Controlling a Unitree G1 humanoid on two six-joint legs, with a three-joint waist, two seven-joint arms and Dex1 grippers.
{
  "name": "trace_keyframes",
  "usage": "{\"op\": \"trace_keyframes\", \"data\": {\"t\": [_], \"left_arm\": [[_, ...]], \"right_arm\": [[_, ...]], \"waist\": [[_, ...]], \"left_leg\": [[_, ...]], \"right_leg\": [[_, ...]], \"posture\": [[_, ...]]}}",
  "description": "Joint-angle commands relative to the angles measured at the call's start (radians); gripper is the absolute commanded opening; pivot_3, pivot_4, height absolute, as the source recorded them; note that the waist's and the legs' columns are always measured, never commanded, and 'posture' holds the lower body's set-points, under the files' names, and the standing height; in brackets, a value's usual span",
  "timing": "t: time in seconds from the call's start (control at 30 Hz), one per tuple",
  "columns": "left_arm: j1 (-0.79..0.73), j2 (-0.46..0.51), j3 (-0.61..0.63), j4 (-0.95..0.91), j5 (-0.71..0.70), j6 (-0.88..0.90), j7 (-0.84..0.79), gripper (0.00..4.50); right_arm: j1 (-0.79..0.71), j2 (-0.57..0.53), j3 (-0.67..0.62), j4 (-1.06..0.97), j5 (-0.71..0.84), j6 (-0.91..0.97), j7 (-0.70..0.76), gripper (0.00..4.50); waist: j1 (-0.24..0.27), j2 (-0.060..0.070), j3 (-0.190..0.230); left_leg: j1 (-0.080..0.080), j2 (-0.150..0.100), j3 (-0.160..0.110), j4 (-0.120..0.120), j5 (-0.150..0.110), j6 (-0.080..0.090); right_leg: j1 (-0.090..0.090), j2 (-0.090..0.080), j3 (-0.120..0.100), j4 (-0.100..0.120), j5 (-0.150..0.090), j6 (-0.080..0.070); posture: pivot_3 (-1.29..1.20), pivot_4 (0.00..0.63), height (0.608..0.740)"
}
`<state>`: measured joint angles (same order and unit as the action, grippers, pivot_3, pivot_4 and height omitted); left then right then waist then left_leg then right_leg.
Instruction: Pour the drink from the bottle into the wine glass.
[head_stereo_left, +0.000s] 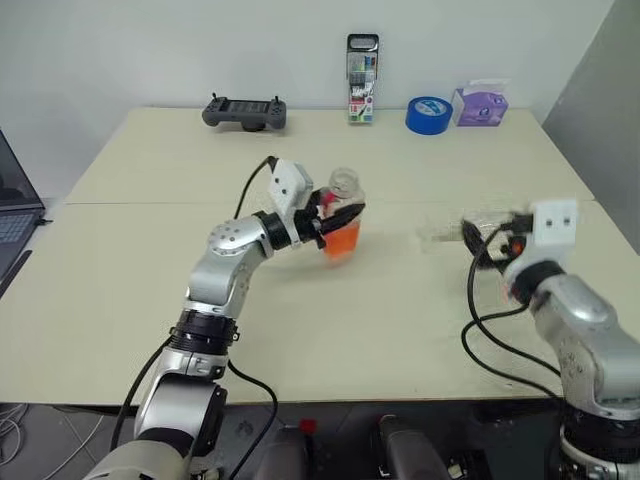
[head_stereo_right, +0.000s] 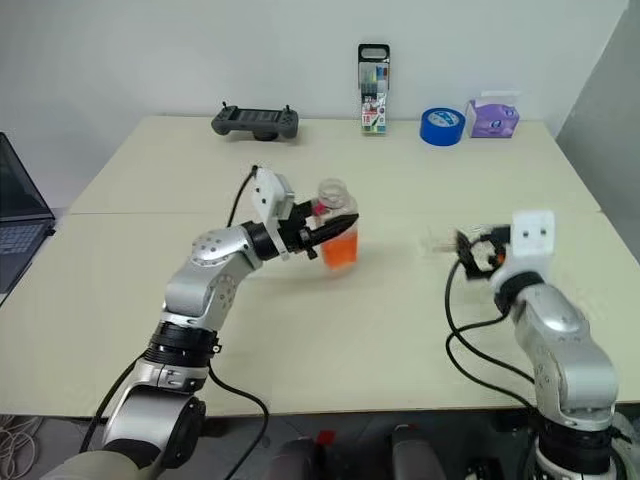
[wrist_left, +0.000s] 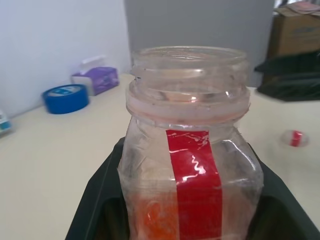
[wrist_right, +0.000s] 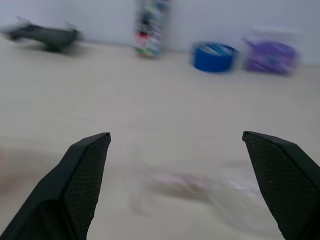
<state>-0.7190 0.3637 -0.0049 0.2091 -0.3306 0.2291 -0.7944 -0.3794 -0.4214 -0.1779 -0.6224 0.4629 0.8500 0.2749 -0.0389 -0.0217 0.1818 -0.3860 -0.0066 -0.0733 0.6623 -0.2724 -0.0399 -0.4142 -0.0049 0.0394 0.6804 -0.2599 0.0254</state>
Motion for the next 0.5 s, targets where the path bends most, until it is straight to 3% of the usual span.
{"op": "trace_keyframes", "data": {"t": [0.03,0.27,0.5], "left_arm": [[-0.041,0.057,0.102,0.003,0.0,-0.009,0.071,1.87],[0.05,0.155,0.25,-0.009,0.014,0.032,0.243,1.87],[0.132,0.158,0.34,-0.016,-0.003,0.033,0.329,1.87]], "right_arm": [[-0.115,-0.013,0.079,-0.015,0.104,0.036,0.112,4.5],[-0.303,0.125,0.322,0.216,0.041,-0.087,0.206,4.5],[-0.383,0.225,0.425,0.364,-0.031,-0.179,0.254,4.5]], "waist": [[-0.001,0.0,0.0],[-0.002,0.0,0.0],[0.012,-0.002,0.0]], "left_leg": [[0.0,0.0,-0.001,0.0,0.0,0.0],[0.0,0.002,-0.003,0.0,0.0,0.0],[-0.008,0.0,-0.004,0.003,0.0,-0.001]], "right_leg": [[0.0,0.001,-0.001,0.0,0.0,0.0],[0.0,-0.001,-0.001,0.001,0.0,0.0],[-0.006,-0.01,-0.002,0.0,0.0,0.0]], "posture": [[0.0,0.15,0.74],[0.0,0.15,0.74],[0.0,0.15,0.74]]}}
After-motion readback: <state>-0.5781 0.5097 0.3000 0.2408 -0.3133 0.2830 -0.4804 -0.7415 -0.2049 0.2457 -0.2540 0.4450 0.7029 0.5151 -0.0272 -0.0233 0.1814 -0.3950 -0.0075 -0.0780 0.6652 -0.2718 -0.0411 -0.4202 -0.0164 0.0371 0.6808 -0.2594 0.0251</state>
